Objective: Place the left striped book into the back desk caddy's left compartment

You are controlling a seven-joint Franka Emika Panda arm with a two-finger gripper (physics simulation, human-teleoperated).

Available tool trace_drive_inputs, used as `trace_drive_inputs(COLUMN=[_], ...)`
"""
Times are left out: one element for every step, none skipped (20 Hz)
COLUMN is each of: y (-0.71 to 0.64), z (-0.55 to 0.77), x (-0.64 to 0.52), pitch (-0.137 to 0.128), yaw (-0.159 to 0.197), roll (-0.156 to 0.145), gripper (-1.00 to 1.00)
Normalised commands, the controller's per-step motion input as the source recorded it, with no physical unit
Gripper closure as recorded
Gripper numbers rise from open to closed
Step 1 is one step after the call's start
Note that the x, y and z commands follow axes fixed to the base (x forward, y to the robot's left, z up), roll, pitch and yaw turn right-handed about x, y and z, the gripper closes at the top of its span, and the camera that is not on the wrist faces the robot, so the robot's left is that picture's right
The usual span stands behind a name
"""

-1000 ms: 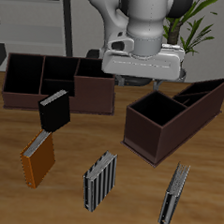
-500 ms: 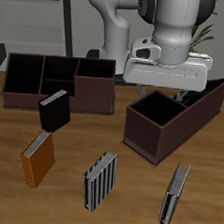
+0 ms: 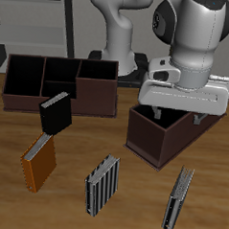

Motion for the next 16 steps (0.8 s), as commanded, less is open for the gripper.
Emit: trace_drive_inputs(y=[0.25, 0.22, 0.04, 0.12, 0.41, -0.01, 0.08, 0.17, -0.09, -0.05, 0.03, 0.0, 0.01, -0.1, -0.04, -0.03], z=[-0.32, -0.16, -0.07, -0.2, -0.15, -0.24, -0.21, -0.16, -0.11, -0.2, -0.28, -0.12, -0.25, -0.25, -0.16, 0.0], x=[0.51, 0.37, 0.19, 0.37, 0.44, 0.4, 0.39, 0.28, 0.21, 0.25, 0.37, 0.22, 0.24, 0.2, 0.1, -0.04], pitch=[-0.004, -0.035, -0.008, -0.005, -0.121, 0.014, 0.071, -0.034, -0.018, -0.003, 0.059, -0.071, 0.021, 0.054, -0.005, 0.0], yaw=[-0.031, -0.018, -0.009, -0.054, 0.129, 0.026, -0.149, 0.12, -0.039, -0.066, -0.093, 0.022, 0.013, -0.052, -0.045, 0.0], roll=[-0.064, 0.045, -0.007, -0.058, 0.123, -0.021, 0.045, 0.073, -0.031, -0.065, 0.049, -0.077, 0.018, -0.061, -0.019, 0.0], gripper=[-1.0, -1.0, -1.0, -1.0, -1.0, -1.0, -1.0, -1.0, -1.0, -1.0, -1.0, -1.0, -1.0, -1.0, -1.0, -1.0])
